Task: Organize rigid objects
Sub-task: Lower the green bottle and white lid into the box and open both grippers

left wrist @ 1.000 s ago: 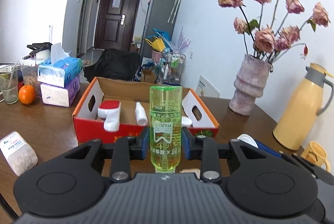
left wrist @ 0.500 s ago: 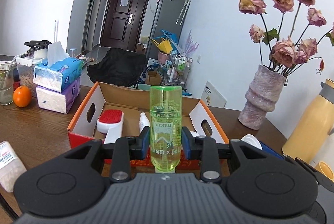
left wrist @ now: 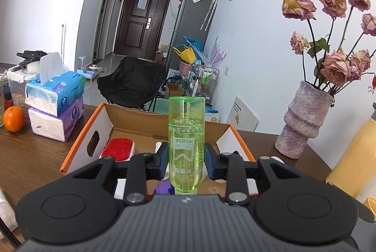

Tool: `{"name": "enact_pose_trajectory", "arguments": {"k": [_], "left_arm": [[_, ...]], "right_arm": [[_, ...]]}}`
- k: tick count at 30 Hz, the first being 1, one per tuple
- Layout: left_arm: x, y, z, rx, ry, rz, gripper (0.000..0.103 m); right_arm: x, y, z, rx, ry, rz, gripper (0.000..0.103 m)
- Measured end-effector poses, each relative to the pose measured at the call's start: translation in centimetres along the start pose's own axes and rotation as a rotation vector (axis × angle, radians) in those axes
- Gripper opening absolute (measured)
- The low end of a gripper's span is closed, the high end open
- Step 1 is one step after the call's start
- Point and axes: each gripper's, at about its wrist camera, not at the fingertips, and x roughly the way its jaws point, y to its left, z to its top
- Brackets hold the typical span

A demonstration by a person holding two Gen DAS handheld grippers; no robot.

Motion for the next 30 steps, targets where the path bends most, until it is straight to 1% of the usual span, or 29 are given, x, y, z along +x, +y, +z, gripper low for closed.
{"name": "enact_pose_trajectory", "arguments": {"k": [20, 25, 30], "left_arm": [[6.4, 0.3, 2.3, 0.010, 0.020, 0.048, 0.032], [8.1, 0.4, 2.5, 0.020, 0.053, 0.066, 0.032], [9.7, 0.9, 2.4, 0.016, 0.109, 0.099, 0.032]], "right_arm": [[6.7, -0.6, 1.1, -0.019, 0.021, 0.005, 0.039], [8.2, -0.6, 1.0, -0.031, 0.046, 0.000, 0.039], [9.1, -0.2, 0.8, -0.041, 0.068, 0.000, 0.039]]}}
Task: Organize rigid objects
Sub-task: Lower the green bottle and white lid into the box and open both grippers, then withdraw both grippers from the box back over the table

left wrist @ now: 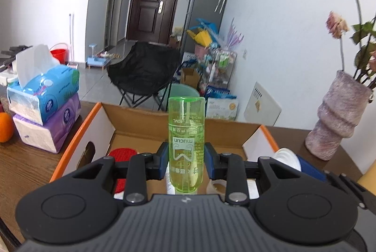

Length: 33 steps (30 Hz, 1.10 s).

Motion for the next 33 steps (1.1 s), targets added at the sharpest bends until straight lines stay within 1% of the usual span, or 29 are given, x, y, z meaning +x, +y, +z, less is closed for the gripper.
{"name": "enact_pose_trajectory", "arguments": {"k": [6, 7, 8, 9, 10, 11, 12, 13, 15, 16, 18, 24, 33], "left_arm": [[1.0, 0.7, -0.1, -0.013, 0.058, 0.056, 0.033], [1.0, 0.8, -0.1, -0.012, 0.055, 0.060, 0.041], [0.7, 0.9, 0.0, -0.010, 0.050, 0.059, 0.065], [0.4, 1.0, 0.0, -0.010, 0.041, 0.068, 0.079], [0.0, 1.1, 0.0, -0.010, 0.021, 0.086, 0.099], [-0.5, 1.2, 0.1, -0.009, -0.006, 0.108, 0.103], [-0.9, 1.2, 0.1, -0.002, -0.024, 0.120, 0.103], [-1.1, 1.3, 0.2, 0.001, -0.027, 0.116, 0.103], [-1.3, 1.7, 0.3, -0.009, -0.016, 0.100, 0.103], [-1.3, 1.8, 0.3, -0.010, -0.012, 0.100, 0.103], [-1.2, 1.9, 0.3, -0.007, -0.011, 0.108, 0.103], [-1.1, 1.8, 0.3, -0.009, -0.007, 0.109, 0.103], [-1.8, 1.7, 0.0, 0.003, -0.011, 0.117, 0.103]], "right_arm": [[0.9, -0.1, -0.2, 0.000, 0.033, 0.001, 0.040], [0.9, -0.1, -0.2, 0.000, 0.045, 0.002, 0.040], [1.0, -0.2, -0.2, 0.002, 0.058, 0.004, 0.040], [1.1, -0.3, -0.2, 0.007, 0.070, 0.001, 0.040], [1.1, -0.3, -0.2, 0.009, 0.076, -0.008, 0.047], [1.1, -0.4, -0.3, 0.009, 0.082, -0.017, 0.055], [1.0, -0.4, -0.3, 0.014, 0.087, -0.025, 0.073], [0.9, -0.6, -0.3, 0.022, 0.085, -0.031, 0.089], [0.6, -0.8, -0.2, 0.038, 0.064, -0.043, 0.101], [0.4, -0.9, -0.2, 0.043, 0.054, -0.051, 0.103], [0.3, -1.1, 0.0, 0.050, 0.045, -0.053, 0.103], [0.4, -1.3, 0.1, 0.048, 0.055, -0.048, 0.103], [-0.3, -1.2, 0.2, 0.039, 0.042, -0.046, 0.103]]}}
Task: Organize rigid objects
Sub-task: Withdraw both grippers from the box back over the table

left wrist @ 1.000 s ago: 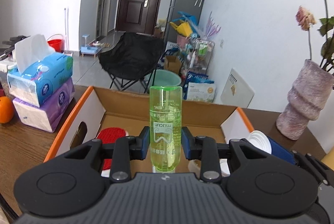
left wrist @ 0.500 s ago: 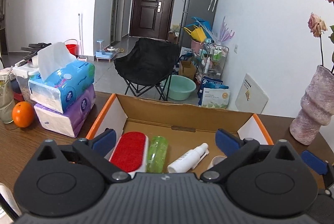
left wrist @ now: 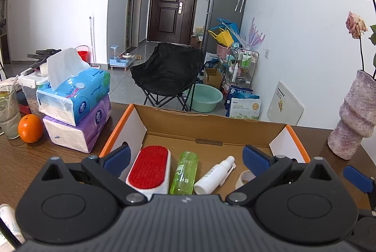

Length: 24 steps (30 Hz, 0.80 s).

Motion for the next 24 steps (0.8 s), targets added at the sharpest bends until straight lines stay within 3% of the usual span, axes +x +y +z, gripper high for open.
{"name": "enact_pose_trajectory", "arguments": {"k": [24], "left_arm": [[-4.3, 2.2, -2.0, -0.001, -0.013, 0.013, 0.103]], "right_arm": [[-6.2, 0.1, -2.1, 0.008, -0.021, -0.018, 0.103]]}}
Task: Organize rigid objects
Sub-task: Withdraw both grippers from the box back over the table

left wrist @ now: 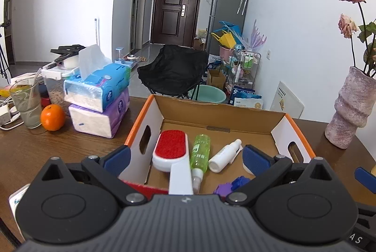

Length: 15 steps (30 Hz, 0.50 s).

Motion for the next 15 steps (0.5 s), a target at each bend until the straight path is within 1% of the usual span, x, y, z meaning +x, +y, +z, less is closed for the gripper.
{"name": "enact_pose_trajectory", "arguments": {"k": [15], "left_arm": [[-4.9, 2.7, -2.7, -0.005, -0.005, 0.031, 0.103]], "right_arm": [[-4.9, 1.2, -2.3, 0.010, 0.012, 0.006, 0.103]]}}
